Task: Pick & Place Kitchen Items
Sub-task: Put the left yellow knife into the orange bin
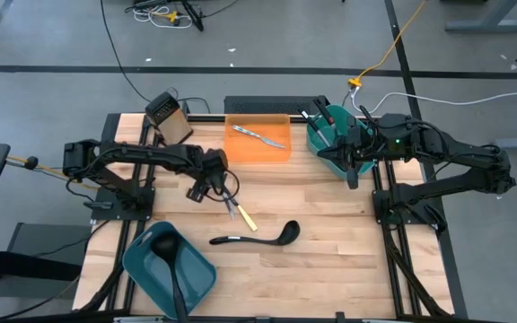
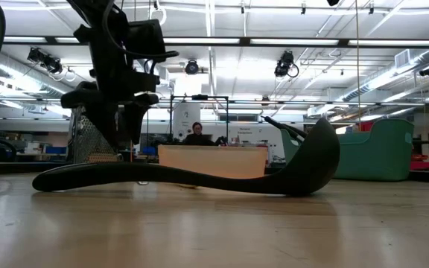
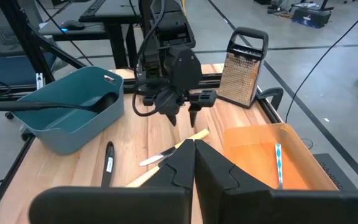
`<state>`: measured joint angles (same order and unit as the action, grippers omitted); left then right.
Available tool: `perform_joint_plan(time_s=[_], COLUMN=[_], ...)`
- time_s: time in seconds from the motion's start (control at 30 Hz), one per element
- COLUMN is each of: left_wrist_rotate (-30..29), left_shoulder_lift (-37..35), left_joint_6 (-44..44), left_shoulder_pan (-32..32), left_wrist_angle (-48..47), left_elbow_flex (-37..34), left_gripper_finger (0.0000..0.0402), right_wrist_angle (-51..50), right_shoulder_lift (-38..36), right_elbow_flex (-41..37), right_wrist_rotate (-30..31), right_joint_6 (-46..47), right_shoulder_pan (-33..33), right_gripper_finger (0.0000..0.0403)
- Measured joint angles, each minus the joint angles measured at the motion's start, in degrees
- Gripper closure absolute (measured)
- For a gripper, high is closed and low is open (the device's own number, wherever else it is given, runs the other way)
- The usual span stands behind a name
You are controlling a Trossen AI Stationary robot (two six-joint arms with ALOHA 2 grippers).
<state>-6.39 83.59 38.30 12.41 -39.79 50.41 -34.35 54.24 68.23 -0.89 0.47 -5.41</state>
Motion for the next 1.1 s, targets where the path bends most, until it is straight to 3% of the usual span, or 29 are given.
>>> perform_joint_plan(time_s=[0.6, 1.1], left_wrist_rotate=[3.6, 2.7], left_shoulder_lift=[0.1, 10.4], left_joint_6=[7.3, 10.8], left_shoulder_pan=[5.2, 5.3], left_wrist_angle=[-0.6, -0.2], left_elbow_flex=[0.1, 4.0], left_gripper_finger=[0.0154, 0.0155], right_wrist_angle=[0.0, 0.4], right_shoulder_lift=[0.0, 0.0], right_elbow_flex=[0.0, 0.0], right_wrist_rotate=[0.0, 0.0], right_joint_6=[0.1, 0.6], right_shoulder_pan=[0.0, 0.0], right_gripper_finger=[0.0389, 0.0389])
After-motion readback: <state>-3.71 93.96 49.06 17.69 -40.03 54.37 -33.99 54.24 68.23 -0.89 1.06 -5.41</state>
